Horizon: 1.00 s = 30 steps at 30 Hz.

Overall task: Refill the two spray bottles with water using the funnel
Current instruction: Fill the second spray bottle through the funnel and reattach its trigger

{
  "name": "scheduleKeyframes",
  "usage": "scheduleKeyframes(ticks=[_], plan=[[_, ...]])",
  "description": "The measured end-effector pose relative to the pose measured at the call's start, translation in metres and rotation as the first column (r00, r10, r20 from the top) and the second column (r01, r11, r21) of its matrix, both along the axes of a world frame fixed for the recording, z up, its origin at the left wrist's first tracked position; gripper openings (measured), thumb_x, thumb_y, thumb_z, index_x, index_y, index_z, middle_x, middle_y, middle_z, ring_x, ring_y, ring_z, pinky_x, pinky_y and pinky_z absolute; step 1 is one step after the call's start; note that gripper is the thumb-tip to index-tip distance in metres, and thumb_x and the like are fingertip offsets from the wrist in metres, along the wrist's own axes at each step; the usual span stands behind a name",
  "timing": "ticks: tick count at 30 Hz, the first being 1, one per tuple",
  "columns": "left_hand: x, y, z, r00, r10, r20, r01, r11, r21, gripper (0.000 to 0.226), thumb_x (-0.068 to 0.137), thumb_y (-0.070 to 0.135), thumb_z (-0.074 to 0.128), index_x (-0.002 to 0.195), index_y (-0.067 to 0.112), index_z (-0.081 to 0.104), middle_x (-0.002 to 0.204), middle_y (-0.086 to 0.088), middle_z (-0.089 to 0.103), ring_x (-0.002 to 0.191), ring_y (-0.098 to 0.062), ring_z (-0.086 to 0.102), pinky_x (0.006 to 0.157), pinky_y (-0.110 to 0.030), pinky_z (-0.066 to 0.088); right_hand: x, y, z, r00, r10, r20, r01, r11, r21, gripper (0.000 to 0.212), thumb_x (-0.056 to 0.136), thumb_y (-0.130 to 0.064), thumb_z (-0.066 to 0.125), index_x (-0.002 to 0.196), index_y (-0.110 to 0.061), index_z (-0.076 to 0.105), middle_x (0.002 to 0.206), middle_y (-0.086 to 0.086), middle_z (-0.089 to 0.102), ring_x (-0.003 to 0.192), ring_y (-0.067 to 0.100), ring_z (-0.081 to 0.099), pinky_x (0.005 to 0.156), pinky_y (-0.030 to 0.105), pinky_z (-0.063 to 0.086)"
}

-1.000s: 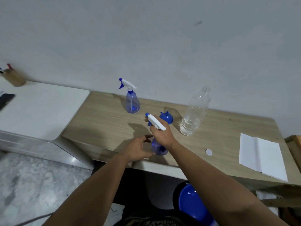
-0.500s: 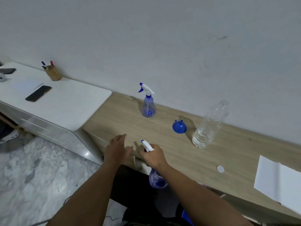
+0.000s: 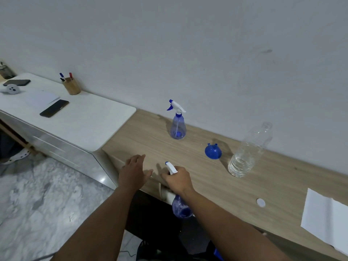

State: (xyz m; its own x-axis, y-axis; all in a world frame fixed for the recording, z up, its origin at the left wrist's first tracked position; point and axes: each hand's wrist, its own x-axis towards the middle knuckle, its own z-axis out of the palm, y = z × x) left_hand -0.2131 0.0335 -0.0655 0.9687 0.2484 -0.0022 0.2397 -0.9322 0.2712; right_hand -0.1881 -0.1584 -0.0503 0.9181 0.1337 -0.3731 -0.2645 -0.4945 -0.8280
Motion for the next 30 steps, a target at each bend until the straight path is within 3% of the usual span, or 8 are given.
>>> scheduleKeyframes(ticks=[6,12,15,18,22,24,27,30], plan=[[0.007,0.018,-0.001,1.000,-0.026,0.014,0.027,0.999,-0.027,0.075,0.081,0.053,0.069,0.144,0.017,0.047,0.142,-0.005,0.052,0.129,-0.030,0.049,0.093,-0.049,0.051,0.005,0.014,0.001,1.000,0.001,-0.001,-0.001,0.999,-0.036,0.034,0.078,-0.031,0.072,0.061,-0.019,0.045,0.057,-0.005,0.050,0.051,0.017,0.046,0.054,0.029,0.038],[0.019,0.042,-0.005,0.999,-0.023,0.036,0.027,0.994,-0.104,0.075,0.083,0.051,0.069,0.145,0.017,0.047,0.144,-0.005,0.051,0.132,-0.028,0.044,0.098,-0.047,0.049,0.013,0.037,0.003,1.000,-0.027,-0.010,0.027,0.998,-0.057,0.027,0.079,-0.036,0.069,0.066,-0.019,0.053,0.062,-0.004,0.057,0.056,0.019,0.052,0.055,0.028,0.040],[0.026,0.053,-0.003,1.000,-0.016,0.004,0.016,0.993,-0.117,0.074,0.086,0.053,0.064,0.149,0.021,0.042,0.149,-0.001,0.045,0.137,-0.023,0.039,0.103,-0.044,0.046,0.017,0.050,0.001,0.998,-0.041,-0.040,0.037,0.994,-0.100,0.024,0.076,-0.041,0.067,0.080,-0.018,0.063,0.073,-0.001,0.065,0.063,0.022,0.060,0.059,0.029,0.044],[0.034,0.068,-0.008,0.998,-0.029,-0.048,0.019,0.983,-0.185,0.073,0.088,0.051,0.063,0.150,0.022,0.039,0.151,0.001,0.042,0.139,-0.021,0.037,0.104,-0.041,0.044,0.026,0.065,-0.002,0.998,-0.058,0.008,0.059,0.993,-0.104,0.024,0.077,-0.042,0.068,0.075,-0.019,0.061,0.071,-0.001,0.065,0.064,0.023,0.063,0.061,0.035,0.052],[0.048,0.083,-0.007,0.982,-0.161,-0.095,0.113,0.915,-0.386,0.078,0.080,0.049,0.073,0.148,0.022,0.045,0.148,-0.001,0.049,0.135,-0.020,0.046,0.105,-0.029,0.038,0.048,0.086,-0.001,0.984,-0.143,0.101,0.146,0.989,-0.018,0.027,0.074,-0.044,0.064,0.088,-0.021,0.059,0.080,0.004,0.069,0.075,0.030,0.069,0.067,0.048,0.061],[0.059,0.086,-0.004,0.959,-0.234,-0.161,0.132,0.870,-0.475,0.086,0.072,0.049,0.080,0.147,0.026,0.046,0.147,0.001,0.052,0.132,-0.017,0.051,0.100,-0.022,0.036,0.063,0.096,0.009,0.967,-0.204,0.150,0.196,0.978,0.068,0.016,0.081,-0.030,0.069,0.089,-0.017,0.065,0.081,0.011,0.070,0.072,0.027,0.066,0.065,0.045,0.057],[0.077,0.090,0.004,0.899,-0.341,-0.275,0.171,0.851,-0.497,0.109,0.056,0.075,0.077,0.150,0.043,0.034,0.151,0.010,0.047,0.132,-0.015,0.051,0.104,-0.029,0.041,0.088,0.110,0.034,0.949,-0.248,0.192,0.209,0.957,0.204,0.008,0.089,-0.017,0.074,0.098,-0.016,0.075,0.085,0.015,0.074,0.067,0.019,0.061,0.064,0.037,0.049],[0.097,0.085,0.016,0.904,-0.387,-0.181,0.185,0.737,-0.651,0.110,0.058,0.064,0.086,0.151,0.034,0.035,0.144,0.014,0.047,0.134,-0.011,0.048,0.099,-0.025,0.040,0.110,0.125,0.057,0.940,-0.257,0.224,0.188,0.939,0.287,0.004,0.089,-0.017,0.075,0.092,-0.015,0.077,0.076,0.010,0.070,0.064,0.017,0.054,0.065,0.035,0.045]])
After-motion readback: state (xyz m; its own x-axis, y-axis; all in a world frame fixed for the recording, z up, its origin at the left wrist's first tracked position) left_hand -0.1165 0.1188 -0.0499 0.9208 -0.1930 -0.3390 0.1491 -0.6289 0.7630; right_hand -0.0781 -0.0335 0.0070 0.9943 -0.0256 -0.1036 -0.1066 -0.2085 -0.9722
